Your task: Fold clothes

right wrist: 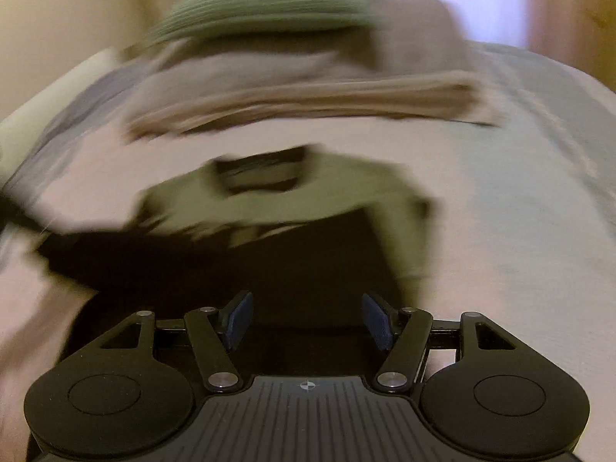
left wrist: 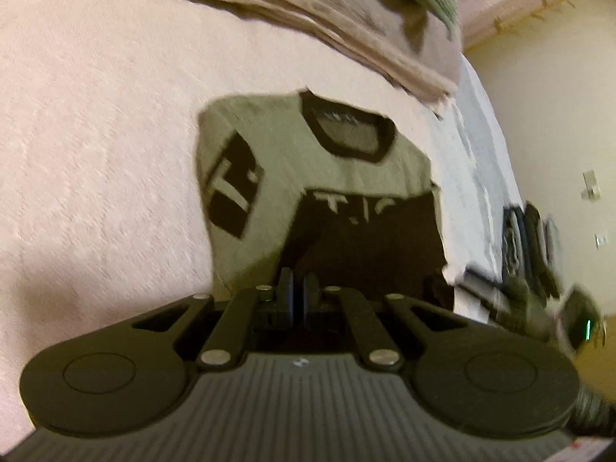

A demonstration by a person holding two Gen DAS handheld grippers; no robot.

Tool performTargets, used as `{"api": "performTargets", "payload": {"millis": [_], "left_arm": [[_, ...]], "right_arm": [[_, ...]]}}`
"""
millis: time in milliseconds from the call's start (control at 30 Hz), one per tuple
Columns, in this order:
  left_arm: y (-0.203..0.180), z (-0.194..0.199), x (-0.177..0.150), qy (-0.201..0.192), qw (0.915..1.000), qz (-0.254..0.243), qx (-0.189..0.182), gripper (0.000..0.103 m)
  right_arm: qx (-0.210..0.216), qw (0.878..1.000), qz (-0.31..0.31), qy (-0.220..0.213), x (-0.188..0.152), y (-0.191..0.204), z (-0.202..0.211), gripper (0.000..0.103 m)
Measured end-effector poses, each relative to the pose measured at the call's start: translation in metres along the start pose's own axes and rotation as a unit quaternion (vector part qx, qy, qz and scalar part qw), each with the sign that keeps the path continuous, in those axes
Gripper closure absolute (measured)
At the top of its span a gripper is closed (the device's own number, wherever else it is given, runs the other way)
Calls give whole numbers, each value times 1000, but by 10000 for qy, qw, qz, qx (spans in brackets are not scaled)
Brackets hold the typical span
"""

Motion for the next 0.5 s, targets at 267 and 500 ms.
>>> {"api": "performTargets", "payload": {"millis": [267,500], "left_arm": [[34,11,17,-433,9976,157,511,96],[58,42,-18,-570,9869,-389,1457,91]], "right_arm": [[644,9900,1252,-25,-22,106,-41,43],[916,9628,2529,-272,-31,193,-86,46]]}}
Point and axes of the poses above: each gripper's, at about its wrist camera, not at the fingertips, and z roughly against the way its jaws point, y to its left, x to its top, the point moved 4 cm from there along -z, roughly the way its jaws point, and after that the axes turned 6 degrees about -z, right-handed, at the moved point
